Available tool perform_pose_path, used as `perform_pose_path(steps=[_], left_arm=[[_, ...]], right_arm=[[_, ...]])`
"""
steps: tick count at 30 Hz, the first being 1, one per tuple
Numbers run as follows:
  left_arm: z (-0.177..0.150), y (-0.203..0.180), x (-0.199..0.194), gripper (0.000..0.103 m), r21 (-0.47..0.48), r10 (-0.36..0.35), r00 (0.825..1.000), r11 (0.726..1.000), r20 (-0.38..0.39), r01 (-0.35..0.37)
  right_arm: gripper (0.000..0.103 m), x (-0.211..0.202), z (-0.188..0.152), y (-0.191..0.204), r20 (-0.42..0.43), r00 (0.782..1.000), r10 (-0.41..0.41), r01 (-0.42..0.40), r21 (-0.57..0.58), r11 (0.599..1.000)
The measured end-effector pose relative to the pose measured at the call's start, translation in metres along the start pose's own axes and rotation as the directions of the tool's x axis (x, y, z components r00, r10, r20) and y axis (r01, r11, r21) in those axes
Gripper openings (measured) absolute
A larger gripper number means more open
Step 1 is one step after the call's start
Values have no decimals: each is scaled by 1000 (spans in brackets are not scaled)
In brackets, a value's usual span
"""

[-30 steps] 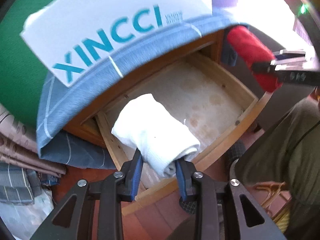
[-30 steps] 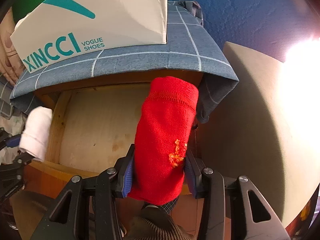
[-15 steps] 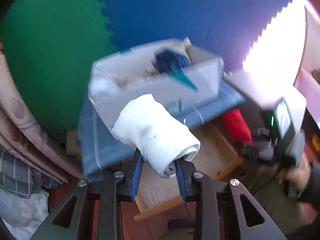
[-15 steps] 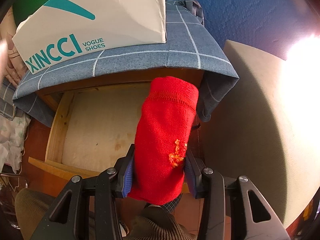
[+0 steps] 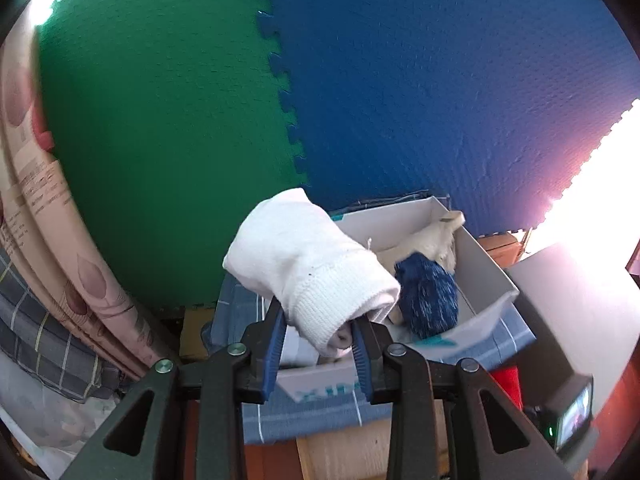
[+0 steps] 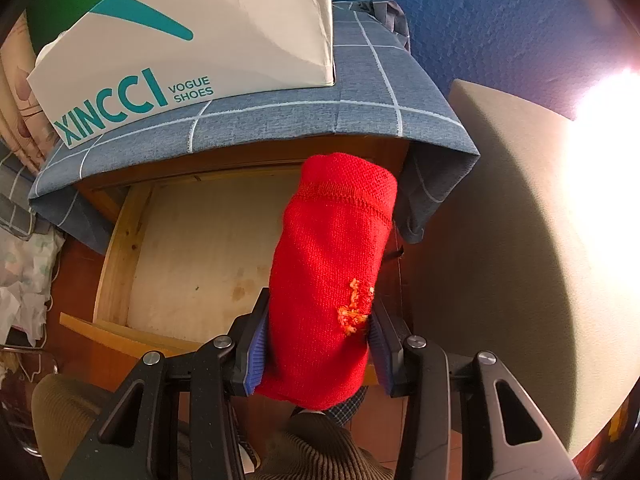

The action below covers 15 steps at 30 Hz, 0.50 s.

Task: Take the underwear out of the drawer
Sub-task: 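Lower the white sock into the white box and open the left gripper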

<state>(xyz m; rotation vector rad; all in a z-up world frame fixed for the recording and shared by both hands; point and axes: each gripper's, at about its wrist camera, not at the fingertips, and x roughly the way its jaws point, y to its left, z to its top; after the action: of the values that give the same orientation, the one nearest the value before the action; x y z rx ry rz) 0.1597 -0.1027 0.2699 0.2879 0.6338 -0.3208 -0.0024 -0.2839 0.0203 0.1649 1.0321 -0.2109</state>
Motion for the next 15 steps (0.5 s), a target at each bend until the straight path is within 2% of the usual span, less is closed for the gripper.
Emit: perform_pose_path(steps=[6,15], left_arm=[[17,-6,62,31,-20,-1,997,1000,-77,-1],[-4,-33,142,31,52,2,979,999,-205,9]], right_arm=[[41,1,0,1,-6,1000,-1,1,-3,1000],[41,4,0,6,-20,1000,14,-14,-13,1000]])
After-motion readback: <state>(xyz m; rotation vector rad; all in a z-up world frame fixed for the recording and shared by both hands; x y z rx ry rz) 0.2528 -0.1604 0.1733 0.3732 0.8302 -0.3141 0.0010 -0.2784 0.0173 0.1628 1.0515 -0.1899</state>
